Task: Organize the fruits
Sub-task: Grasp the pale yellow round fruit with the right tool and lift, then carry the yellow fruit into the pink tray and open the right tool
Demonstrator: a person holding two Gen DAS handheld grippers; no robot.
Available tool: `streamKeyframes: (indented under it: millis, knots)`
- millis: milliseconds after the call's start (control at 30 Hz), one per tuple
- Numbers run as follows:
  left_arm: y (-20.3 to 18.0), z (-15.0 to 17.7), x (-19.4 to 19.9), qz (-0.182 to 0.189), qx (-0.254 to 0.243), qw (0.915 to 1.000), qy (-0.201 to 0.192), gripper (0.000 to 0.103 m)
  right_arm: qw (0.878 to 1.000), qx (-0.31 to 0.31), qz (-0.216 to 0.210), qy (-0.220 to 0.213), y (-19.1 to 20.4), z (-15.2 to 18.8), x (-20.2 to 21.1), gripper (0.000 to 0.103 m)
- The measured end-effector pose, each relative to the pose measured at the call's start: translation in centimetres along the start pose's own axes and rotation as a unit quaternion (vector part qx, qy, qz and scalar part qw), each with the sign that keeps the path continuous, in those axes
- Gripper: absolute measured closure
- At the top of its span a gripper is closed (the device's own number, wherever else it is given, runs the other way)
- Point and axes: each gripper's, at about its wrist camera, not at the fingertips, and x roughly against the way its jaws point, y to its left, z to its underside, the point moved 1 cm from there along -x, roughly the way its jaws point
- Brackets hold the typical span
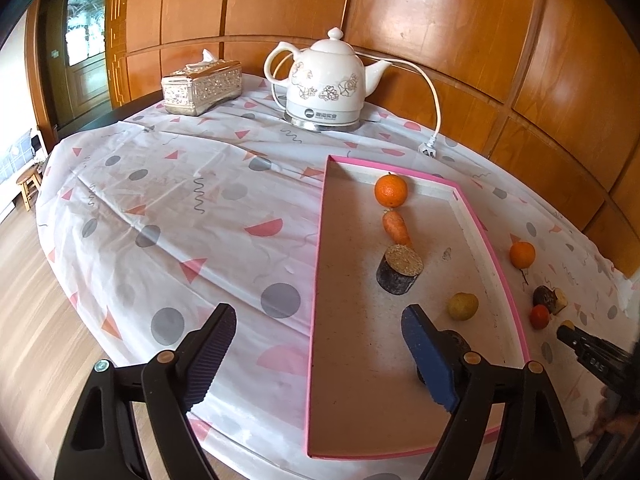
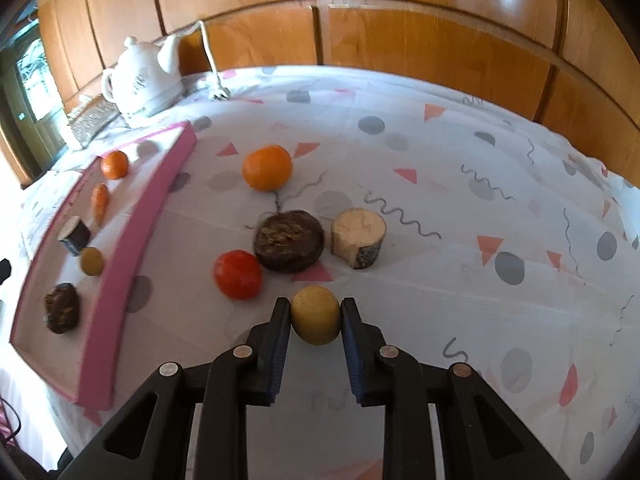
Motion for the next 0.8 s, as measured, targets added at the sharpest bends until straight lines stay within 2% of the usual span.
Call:
streamKeyframes:
  millis: [200,333,533,800]
  knots:
    - [0.3,0.0,0.4,0.0,0.005,1.0,-0.005,0.017,0.999,0.02,-0.027,-0.016,2.1,-0.5,1.8,0.078]
    - [0.6,0.1,0.6,-0.001,0.01,0.9999,-0.007,0.017,0.997,0.055,-0.059,-0.02,5.1,-0.7,2.4,0.078]
    - [1.2,0.0,0.6,-0.002,0.02,0.9998,-0.006,0.016,0.991,0.094,-0.098,-0.016,9.0,-0.8,2.3,0.078]
    - [1.6,0.1,0.5,-0.001,0.026,0.9997,-0.004,0.016,0.985,0.119,-0.128,-0.015,11.9,-1.6,2.1,0.078]
